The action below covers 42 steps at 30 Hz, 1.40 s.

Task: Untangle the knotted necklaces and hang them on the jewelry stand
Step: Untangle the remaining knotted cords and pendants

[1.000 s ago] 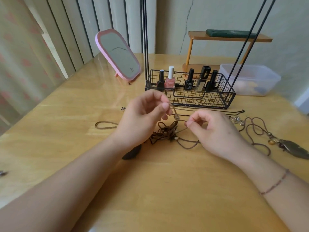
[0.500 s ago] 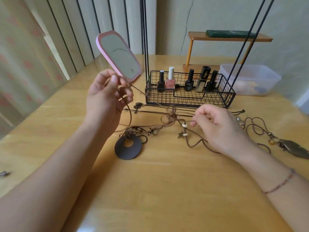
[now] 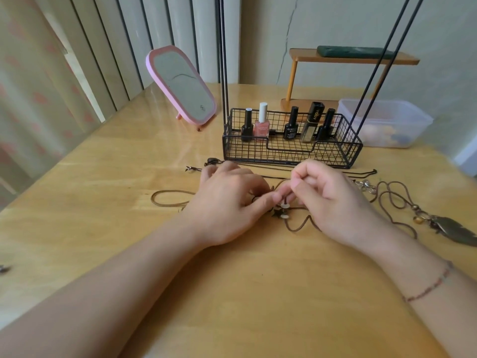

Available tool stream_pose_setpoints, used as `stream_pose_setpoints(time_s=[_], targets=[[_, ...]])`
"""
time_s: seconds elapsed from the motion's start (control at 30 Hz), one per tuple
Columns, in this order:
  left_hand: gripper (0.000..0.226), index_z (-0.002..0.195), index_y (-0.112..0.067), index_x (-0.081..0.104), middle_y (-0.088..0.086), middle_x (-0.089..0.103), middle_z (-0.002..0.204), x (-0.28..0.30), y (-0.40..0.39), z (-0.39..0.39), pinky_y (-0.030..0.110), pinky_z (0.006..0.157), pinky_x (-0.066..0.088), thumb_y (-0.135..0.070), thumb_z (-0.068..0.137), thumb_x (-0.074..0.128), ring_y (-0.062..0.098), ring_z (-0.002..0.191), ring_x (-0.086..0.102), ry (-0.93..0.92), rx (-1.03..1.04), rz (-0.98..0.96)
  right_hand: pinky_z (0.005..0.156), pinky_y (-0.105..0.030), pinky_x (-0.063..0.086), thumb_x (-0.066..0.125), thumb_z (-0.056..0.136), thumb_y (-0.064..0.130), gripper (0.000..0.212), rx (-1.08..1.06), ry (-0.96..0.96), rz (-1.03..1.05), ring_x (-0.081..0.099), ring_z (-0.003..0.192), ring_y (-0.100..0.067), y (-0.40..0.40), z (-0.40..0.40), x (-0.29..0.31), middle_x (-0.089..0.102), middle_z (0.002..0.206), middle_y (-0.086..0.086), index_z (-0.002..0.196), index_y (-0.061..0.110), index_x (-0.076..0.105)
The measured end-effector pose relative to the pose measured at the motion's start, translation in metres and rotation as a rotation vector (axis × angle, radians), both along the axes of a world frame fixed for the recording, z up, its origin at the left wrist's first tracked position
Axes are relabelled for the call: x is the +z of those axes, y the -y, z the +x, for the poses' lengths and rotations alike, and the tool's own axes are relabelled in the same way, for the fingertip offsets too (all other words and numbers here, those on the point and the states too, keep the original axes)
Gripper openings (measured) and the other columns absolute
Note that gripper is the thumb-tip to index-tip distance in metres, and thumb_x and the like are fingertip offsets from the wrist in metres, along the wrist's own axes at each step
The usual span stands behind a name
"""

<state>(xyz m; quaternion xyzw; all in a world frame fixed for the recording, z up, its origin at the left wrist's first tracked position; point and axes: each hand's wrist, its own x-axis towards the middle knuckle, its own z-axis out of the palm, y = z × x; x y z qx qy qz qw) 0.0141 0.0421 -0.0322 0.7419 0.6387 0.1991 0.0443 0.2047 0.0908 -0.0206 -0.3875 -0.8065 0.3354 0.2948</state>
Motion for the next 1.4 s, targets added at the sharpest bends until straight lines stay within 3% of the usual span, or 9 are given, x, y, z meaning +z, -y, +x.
stream_pose_setpoints(time_s=[0.17,0.3,0.5,0.6,0.73,0.87,1.03,1.23,1.4], targets=[[0.030,0.093,-0.034,0.070,-0.016,0.066,0.084,-0.003,-0.001,-0.003,0.039,0.094,0.036,-0.056,0.082,0.053,0.012,0.096,0.051,0.086,-0.044,0.039,0.079,-0.030,0.054,0.055,0.095,0.019,0.016,-0.015,0.028,0.021,0.069,0.082,-0.002,0.002,-0.002,0.000,0.075,0.087,0.011,0.081,0.023,0.061],[0.004,0.081,-0.027,0.070,-0.014,0.067,0.074,0.001,0.001,-0.002,0.023,0.073,0.046,-0.031,0.082,0.071,0.003,0.075,0.060,0.329,-0.090,0.015,0.082,-0.035,0.055,0.055,0.095,0.023,0.016,-0.073,0.073,0.026,0.069,0.083,-0.002,0.000,-0.001,-0.002,0.075,0.086,0.012,0.081,0.027,0.061],[0.014,0.078,-0.014,0.068,-0.005,0.074,0.076,0.002,0.001,-0.003,0.013,0.067,0.050,-0.003,0.083,0.076,0.002,0.071,0.069,0.765,-0.064,-0.017,0.062,-0.018,0.049,0.055,0.099,0.019,0.018,-0.122,0.060,-0.023,0.065,0.059,0.000,-0.001,-0.002,0.002,0.075,0.075,0.008,0.083,0.021,0.061],[0.015,0.078,-0.008,0.067,0.005,0.078,0.088,0.002,-0.001,-0.006,0.022,0.072,0.057,0.004,0.082,0.074,0.012,0.080,0.074,0.957,-0.101,-0.031,0.067,-0.040,0.055,0.052,0.101,0.014,0.018,-0.158,-0.133,-0.243,0.073,0.071,-0.025,-0.002,-0.004,0.002,0.076,0.078,-0.002,0.085,0.015,0.060],[0.017,0.077,-0.001,0.062,0.005,0.077,0.097,0.003,-0.002,-0.009,0.021,0.075,0.057,0.014,0.082,0.067,0.014,0.088,0.074,1.088,-0.179,-0.083,0.061,-0.034,0.048,0.046,0.104,0.009,0.019,-0.173,-0.407,-0.480,0.072,0.072,-0.028,-0.004,-0.003,0.007,0.076,0.080,-0.010,0.088,0.012,0.057],[0.015,0.079,-0.003,0.060,0.010,0.075,0.092,0.001,-0.003,-0.011,0.027,0.077,0.057,0.008,0.085,0.068,0.020,0.086,0.073,1.033,-0.244,-0.148,0.062,-0.031,0.048,0.049,0.100,0.014,0.018,-0.116,-0.216,-0.105,0.073,0.073,-0.017,-0.004,-0.001,0.002,0.076,0.086,0.002,0.084,0.018,0.056],[0.006,0.078,-0.006,0.061,0.025,0.069,0.083,-0.001,-0.001,-0.010,0.039,0.072,0.055,-0.005,0.080,0.068,0.037,0.075,0.067,0.907,-0.259,-0.165,0.064,-0.035,0.053,0.053,0.099,0.012,0.017,-0.031,-0.230,-0.071,0.071,0.072,-0.018,-0.003,-0.001,-0.002,0.074,0.085,0.003,0.085,0.017,0.058],[0.016,0.076,-0.010,0.063,0.011,0.070,0.076,0.000,0.002,-0.009,0.029,0.063,0.050,0.004,0.083,0.067,0.017,0.067,0.064,0.784,-0.269,-0.188,0.065,-0.039,0.058,0.054,0.095,0.028,0.012,-0.004,-0.111,0.171,0.065,0.090,-0.013,0.000,-0.001,-0.005,0.066,0.096,0.009,0.085,0.027,0.060],[0.018,0.075,-0.013,0.063,0.010,0.070,0.076,0.001,0.004,-0.006,0.033,0.063,0.050,0.003,0.082,0.065,0.016,0.067,0.062,0.740,-0.300,-0.179,0.062,-0.047,0.057,0.059,0.093,0.021,0.010,0.023,-0.115,0.118,0.068,0.074,-0.014,0.001,-0.002,-0.005,0.069,0.081,0.000,0.084,0.021,0.061]])
